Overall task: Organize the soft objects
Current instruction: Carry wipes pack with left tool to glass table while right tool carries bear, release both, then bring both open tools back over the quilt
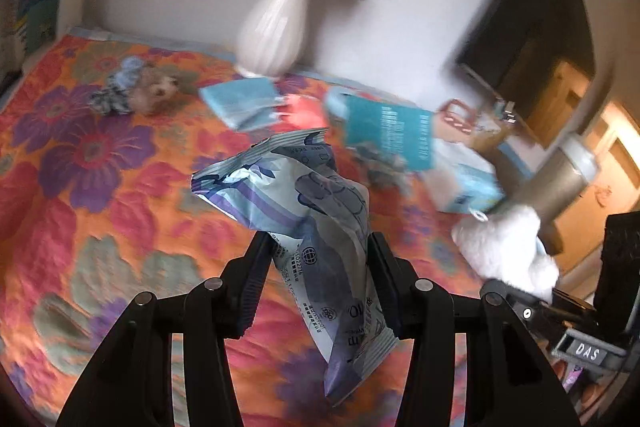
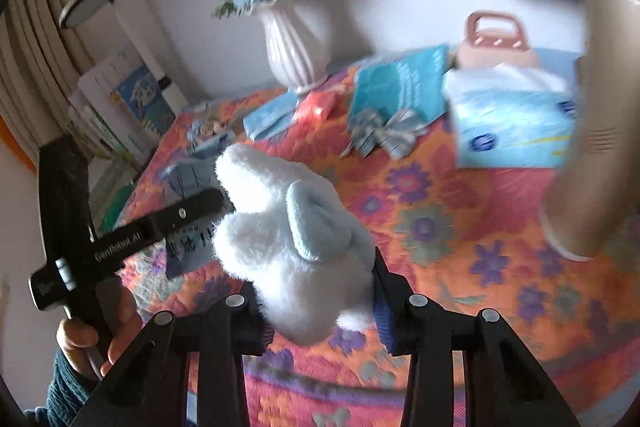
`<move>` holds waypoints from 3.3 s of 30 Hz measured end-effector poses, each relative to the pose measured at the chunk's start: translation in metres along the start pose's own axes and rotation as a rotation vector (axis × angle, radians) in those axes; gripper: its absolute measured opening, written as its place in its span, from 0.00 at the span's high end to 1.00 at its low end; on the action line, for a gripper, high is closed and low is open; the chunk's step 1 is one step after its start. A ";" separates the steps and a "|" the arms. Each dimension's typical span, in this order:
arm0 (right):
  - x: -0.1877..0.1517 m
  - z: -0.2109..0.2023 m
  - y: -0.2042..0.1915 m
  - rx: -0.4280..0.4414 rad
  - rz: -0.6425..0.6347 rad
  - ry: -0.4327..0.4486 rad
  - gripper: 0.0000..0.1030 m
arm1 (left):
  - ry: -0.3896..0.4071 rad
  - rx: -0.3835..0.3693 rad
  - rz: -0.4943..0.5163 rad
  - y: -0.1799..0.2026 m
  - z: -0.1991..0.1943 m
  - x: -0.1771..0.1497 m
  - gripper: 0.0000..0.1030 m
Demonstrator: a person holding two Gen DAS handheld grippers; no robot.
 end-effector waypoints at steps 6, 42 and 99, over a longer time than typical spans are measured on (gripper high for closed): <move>-0.011 -0.052 0.016 -0.057 0.032 0.031 0.63 | -0.005 -0.068 0.103 0.055 -0.014 -0.019 0.55; -0.044 -0.258 0.248 -0.485 0.369 0.232 0.63 | -0.054 -0.228 0.581 0.388 0.050 -0.125 0.55; 0.044 0.015 -0.041 -0.013 -0.242 -0.095 0.17 | 0.305 0.364 0.174 0.036 -0.066 0.055 0.13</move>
Point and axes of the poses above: each gripper's, at about its wrist camera, not at the fingertips, and z roughly the way its jaws point, y to its right, x to its top, the point moved 3 cm from there along z, roughly the way its jaws point, and after that the axes turned 15 degrees about -z, right-handed, at the moved point
